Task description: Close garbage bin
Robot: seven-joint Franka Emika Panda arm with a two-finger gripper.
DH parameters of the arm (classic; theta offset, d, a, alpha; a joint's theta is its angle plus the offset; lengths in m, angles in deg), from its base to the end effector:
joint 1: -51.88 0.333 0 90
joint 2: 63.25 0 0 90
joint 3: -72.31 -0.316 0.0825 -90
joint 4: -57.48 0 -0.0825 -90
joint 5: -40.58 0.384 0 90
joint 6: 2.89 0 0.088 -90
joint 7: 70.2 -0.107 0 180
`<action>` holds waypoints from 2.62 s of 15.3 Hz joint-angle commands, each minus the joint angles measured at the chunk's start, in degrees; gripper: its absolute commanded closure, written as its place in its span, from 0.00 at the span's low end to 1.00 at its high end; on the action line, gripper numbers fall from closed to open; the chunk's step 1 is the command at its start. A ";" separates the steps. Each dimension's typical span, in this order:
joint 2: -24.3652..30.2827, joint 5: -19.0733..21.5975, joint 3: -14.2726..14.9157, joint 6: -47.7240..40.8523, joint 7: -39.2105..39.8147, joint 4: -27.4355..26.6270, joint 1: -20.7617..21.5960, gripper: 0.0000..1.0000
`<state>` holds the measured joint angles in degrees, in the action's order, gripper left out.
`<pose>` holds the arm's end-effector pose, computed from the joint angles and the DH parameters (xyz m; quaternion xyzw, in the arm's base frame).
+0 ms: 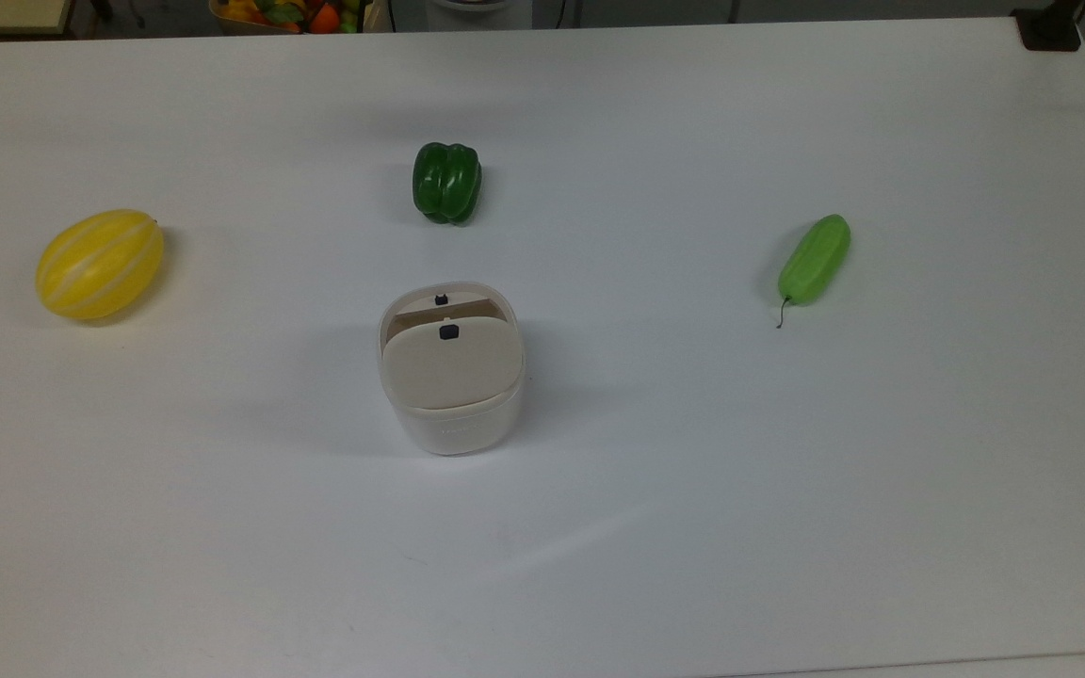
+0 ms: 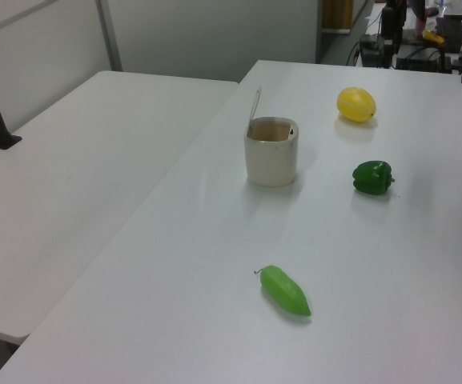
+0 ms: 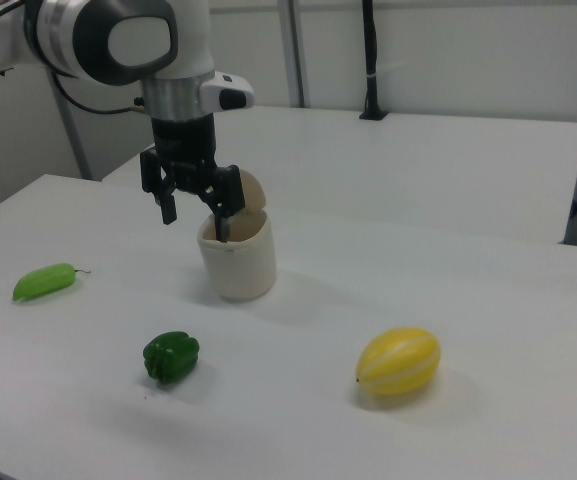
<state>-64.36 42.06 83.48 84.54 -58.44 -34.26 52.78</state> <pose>0.5455 -0.0949 0.5960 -0.9987 -0.0129 0.0441 0.0198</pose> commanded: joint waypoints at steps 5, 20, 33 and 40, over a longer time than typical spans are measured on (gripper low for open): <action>0.14 -0.17 -0.10 -0.95 0.90 -0.38 -0.01 0.30; -8.90 9.32 -0.10 15.73 4.94 7.70 2.80 0.97; -25.51 16.71 -0.72 47.64 -2.53 19.48 10.00 0.97; -26.75 16.18 -0.98 47.83 -1.91 15.98 11.15 0.97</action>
<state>-91.55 57.75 82.33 132.32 -60.22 -16.63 63.65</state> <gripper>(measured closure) 0.969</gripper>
